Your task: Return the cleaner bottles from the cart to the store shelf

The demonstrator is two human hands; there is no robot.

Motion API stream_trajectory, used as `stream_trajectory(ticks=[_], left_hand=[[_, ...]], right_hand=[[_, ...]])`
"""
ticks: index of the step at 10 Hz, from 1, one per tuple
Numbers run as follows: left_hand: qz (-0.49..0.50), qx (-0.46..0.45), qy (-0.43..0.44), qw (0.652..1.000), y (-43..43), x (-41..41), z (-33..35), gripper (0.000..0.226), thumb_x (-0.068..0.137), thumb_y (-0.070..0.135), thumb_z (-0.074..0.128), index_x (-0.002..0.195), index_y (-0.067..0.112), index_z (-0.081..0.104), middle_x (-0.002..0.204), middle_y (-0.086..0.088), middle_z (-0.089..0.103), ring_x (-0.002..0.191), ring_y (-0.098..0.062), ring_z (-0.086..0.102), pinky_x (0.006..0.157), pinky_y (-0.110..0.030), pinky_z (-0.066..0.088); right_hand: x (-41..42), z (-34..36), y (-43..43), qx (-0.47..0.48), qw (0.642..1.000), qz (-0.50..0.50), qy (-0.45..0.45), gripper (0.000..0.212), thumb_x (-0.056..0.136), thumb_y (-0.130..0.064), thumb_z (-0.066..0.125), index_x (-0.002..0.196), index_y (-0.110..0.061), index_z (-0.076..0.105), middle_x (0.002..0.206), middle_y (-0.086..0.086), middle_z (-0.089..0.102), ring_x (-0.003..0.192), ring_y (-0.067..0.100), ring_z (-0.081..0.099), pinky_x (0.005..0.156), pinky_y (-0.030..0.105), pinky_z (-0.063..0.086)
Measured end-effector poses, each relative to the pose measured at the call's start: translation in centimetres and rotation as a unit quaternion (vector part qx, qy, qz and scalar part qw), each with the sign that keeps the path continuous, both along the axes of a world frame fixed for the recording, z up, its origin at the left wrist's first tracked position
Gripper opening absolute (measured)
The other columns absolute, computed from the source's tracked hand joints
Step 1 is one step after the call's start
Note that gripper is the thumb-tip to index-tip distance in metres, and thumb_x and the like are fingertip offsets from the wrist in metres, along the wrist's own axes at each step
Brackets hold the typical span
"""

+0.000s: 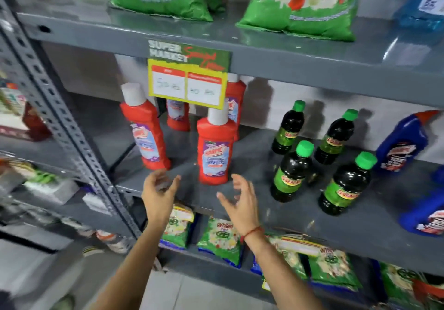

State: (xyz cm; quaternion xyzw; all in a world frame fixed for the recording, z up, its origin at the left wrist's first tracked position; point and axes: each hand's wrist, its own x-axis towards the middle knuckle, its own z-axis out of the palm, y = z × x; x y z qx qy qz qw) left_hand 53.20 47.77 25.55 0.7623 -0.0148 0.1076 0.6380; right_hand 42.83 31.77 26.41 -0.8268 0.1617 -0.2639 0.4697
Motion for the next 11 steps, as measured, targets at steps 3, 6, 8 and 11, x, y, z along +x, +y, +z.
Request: stream_trajectory(ticks=[3, 6, 8, 11], left_hand=[[-0.009, 0.054, 0.01, 0.998, 3.1, 6.8, 0.7, 0.088, 0.059, 0.022, 0.086, 0.132, 0.009, 0.038, 0.129, -0.018, 0.047, 0.121, -0.029, 0.047, 0.104, -0.044, 0.042], [-0.02, 0.084, 0.034, 0.996, 3.6, 9.2, -0.5, 0.077, 0.055, 0.032, 0.085, 0.12, 0.015, 0.049, 0.116, -0.011, 0.065, 0.1, -0.027, 0.063, 0.084, -0.047, 0.056], [-0.018, 0.098, 0.028, 0.995, 3.6, 9.1, -0.4, 0.074, 0.056, 0.035, 0.085, 0.118, 0.015, 0.051, 0.116, -0.011, 0.067, 0.099, -0.025, 0.063, 0.085, -0.033, 0.049], [-0.028, 0.092, 0.039, 0.995, 3.5, 7.6, 0.7, 0.075, 0.062, 0.026, 0.084, 0.123, 0.01, 0.045, 0.122, -0.016, 0.062, 0.108, -0.032, 0.06, 0.091, -0.046, 0.053]], right_hand=[[6.9, -1.2, 0.2, 0.059, 0.996, -0.028, 0.065, 0.068, 0.057, -0.022, 0.086, 0.114, -0.006, 0.051, 0.113, 0.017, 0.061, 0.107, 0.031, 0.057, 0.09, 0.034, 0.045], [7.2, -1.6, 0.6, 0.092, 0.994, -0.035, 0.055, 0.071, 0.059, -0.024, 0.085, 0.12, -0.012, 0.049, 0.116, 0.009, 0.065, 0.099, 0.015, 0.059, 0.086, 0.026, 0.046], [7.1, -1.4, 1.1, 0.091, 0.993, -0.036, 0.068, 0.072, 0.061, -0.027, 0.084, 0.122, -0.013, 0.047, 0.119, 0.01, 0.062, 0.1, 0.014, 0.056, 0.086, 0.025, 0.045], [6.4, -0.8, 0.9, 0.05, 0.995, -0.014, 0.091, 0.076, 0.059, -0.028, 0.084, 0.121, -0.01, 0.044, 0.123, 0.015, 0.058, 0.113, 0.028, 0.055, 0.093, 0.033, 0.046]])
